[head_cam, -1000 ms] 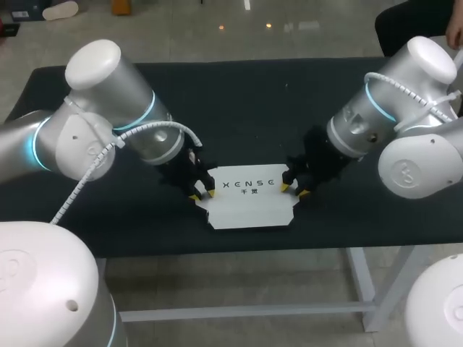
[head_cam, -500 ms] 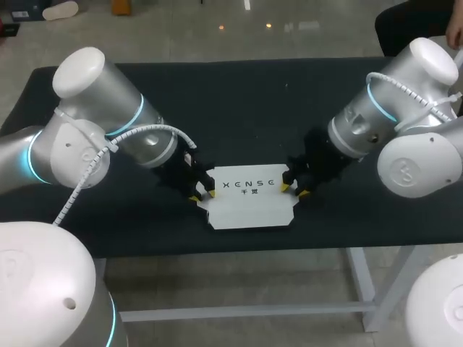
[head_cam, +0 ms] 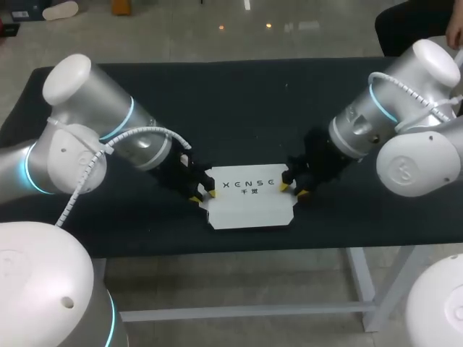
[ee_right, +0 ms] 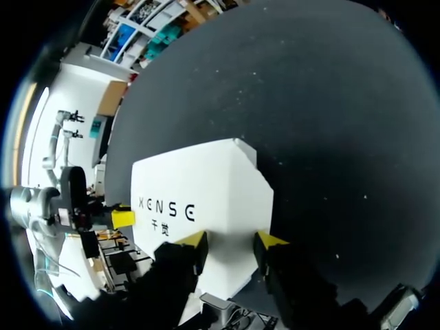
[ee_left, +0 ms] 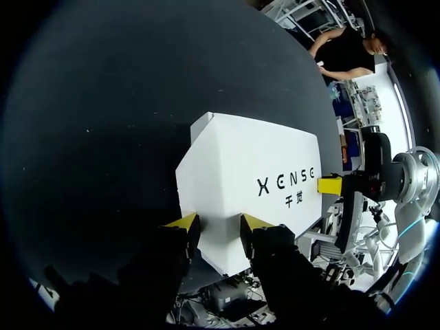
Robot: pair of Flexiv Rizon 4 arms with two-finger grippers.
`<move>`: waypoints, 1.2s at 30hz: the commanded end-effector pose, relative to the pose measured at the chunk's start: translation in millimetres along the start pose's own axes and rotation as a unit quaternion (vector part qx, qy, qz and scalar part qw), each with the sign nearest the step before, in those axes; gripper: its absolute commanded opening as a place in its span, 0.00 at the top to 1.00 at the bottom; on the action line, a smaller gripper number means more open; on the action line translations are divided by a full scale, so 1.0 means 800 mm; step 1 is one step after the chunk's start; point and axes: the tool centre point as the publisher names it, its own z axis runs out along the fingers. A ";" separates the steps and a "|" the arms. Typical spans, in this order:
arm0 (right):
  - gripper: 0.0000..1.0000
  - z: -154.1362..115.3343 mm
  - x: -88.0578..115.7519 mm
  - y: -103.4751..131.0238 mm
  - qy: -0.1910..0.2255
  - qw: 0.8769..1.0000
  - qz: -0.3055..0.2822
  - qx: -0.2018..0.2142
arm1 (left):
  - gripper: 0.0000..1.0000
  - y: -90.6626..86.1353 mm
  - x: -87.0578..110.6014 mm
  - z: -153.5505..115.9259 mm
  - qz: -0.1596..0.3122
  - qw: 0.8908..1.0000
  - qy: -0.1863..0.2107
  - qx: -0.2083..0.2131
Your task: Assemble the packaging by folding the flat box into shape, placing the metal phone stand inside, and closing the box properly
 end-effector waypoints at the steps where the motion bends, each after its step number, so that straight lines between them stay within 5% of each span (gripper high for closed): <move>1: 0.53 0.006 0.003 0.004 0.009 1.000 -0.002 0.006 | 0.56 -0.002 0.001 0.017 0.001 1.000 0.006 -0.002; 36: 0.53 0.006 0.016 0.008 0.036 0.999 0.001 0.012 | 0.59 -0.012 0.023 0.016 -0.019 0.999 0.044 -0.027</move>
